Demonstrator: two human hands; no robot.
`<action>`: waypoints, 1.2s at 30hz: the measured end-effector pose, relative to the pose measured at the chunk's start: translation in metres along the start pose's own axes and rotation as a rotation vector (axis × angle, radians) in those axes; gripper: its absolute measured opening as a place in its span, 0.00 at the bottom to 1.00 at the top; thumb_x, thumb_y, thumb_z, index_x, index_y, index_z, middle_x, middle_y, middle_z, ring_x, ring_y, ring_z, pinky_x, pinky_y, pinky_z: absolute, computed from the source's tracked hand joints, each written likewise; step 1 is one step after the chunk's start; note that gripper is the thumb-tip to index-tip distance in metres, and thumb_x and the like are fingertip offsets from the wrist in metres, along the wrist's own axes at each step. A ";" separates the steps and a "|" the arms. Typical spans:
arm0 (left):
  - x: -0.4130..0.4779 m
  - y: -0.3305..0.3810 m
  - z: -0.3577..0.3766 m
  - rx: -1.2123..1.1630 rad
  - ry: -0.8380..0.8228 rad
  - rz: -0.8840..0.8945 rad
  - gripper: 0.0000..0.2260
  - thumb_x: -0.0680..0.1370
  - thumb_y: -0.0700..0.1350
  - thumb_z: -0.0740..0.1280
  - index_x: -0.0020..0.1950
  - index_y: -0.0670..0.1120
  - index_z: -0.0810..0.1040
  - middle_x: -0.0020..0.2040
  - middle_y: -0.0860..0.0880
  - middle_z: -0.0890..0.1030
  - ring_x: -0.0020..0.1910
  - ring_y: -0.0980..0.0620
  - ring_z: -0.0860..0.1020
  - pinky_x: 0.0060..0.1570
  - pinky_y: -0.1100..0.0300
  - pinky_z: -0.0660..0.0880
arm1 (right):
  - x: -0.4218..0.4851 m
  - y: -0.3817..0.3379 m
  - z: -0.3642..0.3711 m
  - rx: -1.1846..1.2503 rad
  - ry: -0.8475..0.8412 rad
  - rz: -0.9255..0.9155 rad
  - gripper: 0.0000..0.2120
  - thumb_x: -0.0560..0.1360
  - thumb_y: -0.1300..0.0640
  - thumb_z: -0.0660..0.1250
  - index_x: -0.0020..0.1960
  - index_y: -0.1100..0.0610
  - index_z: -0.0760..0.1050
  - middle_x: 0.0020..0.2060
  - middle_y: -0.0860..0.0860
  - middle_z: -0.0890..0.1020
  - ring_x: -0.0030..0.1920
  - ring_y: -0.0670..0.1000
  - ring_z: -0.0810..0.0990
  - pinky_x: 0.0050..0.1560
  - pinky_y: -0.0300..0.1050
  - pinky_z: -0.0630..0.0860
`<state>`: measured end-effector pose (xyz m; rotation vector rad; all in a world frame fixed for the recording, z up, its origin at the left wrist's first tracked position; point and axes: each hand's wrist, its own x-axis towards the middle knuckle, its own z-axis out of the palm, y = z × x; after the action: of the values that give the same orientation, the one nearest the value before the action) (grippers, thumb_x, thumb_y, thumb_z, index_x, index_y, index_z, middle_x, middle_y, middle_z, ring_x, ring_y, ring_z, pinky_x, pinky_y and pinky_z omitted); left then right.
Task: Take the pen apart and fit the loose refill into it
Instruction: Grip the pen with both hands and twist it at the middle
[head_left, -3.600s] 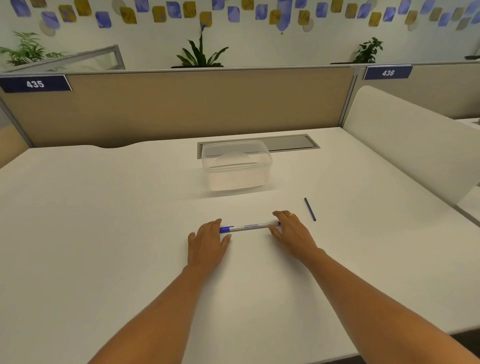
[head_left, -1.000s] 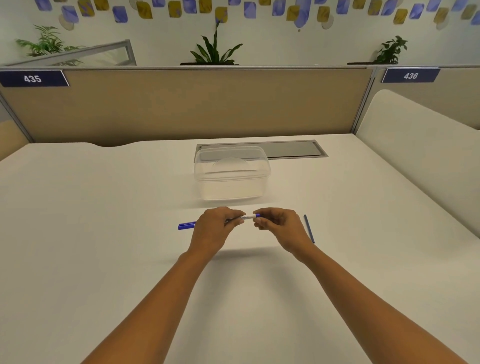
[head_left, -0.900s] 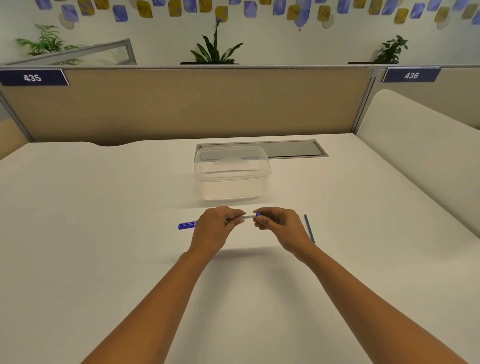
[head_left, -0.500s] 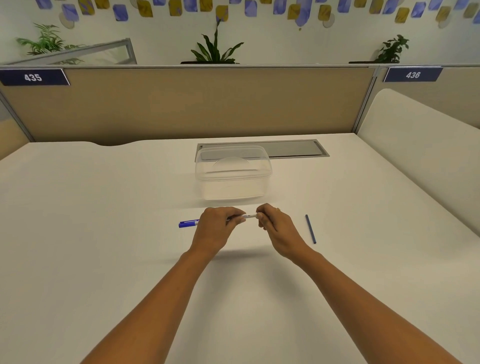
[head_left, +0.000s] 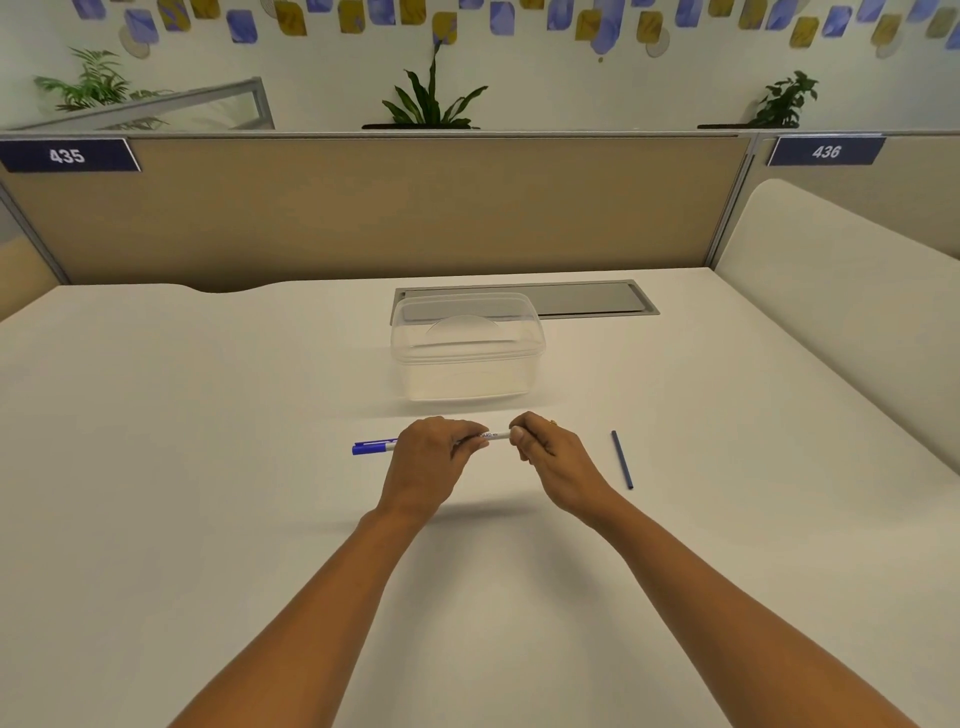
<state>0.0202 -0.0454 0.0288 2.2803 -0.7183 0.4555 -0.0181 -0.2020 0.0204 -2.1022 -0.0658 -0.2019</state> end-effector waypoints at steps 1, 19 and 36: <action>-0.001 -0.001 0.000 0.014 0.005 0.020 0.07 0.73 0.42 0.69 0.48 0.41 0.83 0.38 0.40 0.84 0.36 0.41 0.79 0.40 0.52 0.74 | -0.001 0.000 0.000 0.029 -0.010 0.022 0.11 0.80 0.55 0.54 0.41 0.55 0.69 0.30 0.46 0.71 0.35 0.46 0.67 0.37 0.34 0.64; 0.003 -0.008 0.006 0.128 -0.189 -0.008 0.12 0.79 0.51 0.57 0.55 0.50 0.77 0.47 0.50 0.81 0.48 0.48 0.74 0.48 0.54 0.67 | -0.004 0.001 0.008 -0.101 0.047 -0.127 0.11 0.80 0.59 0.53 0.45 0.62 0.70 0.34 0.51 0.72 0.36 0.46 0.66 0.37 0.29 0.64; 0.002 -0.001 0.005 0.224 0.005 0.105 0.07 0.75 0.46 0.65 0.46 0.44 0.82 0.36 0.44 0.83 0.38 0.42 0.76 0.37 0.50 0.69 | -0.001 -0.010 0.008 0.057 0.062 0.028 0.13 0.80 0.57 0.54 0.37 0.51 0.67 0.30 0.46 0.71 0.35 0.45 0.67 0.35 0.27 0.65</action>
<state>0.0231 -0.0495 0.0261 2.4558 -0.8224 0.6179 -0.0197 -0.1901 0.0244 -2.0370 -0.0047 -0.2458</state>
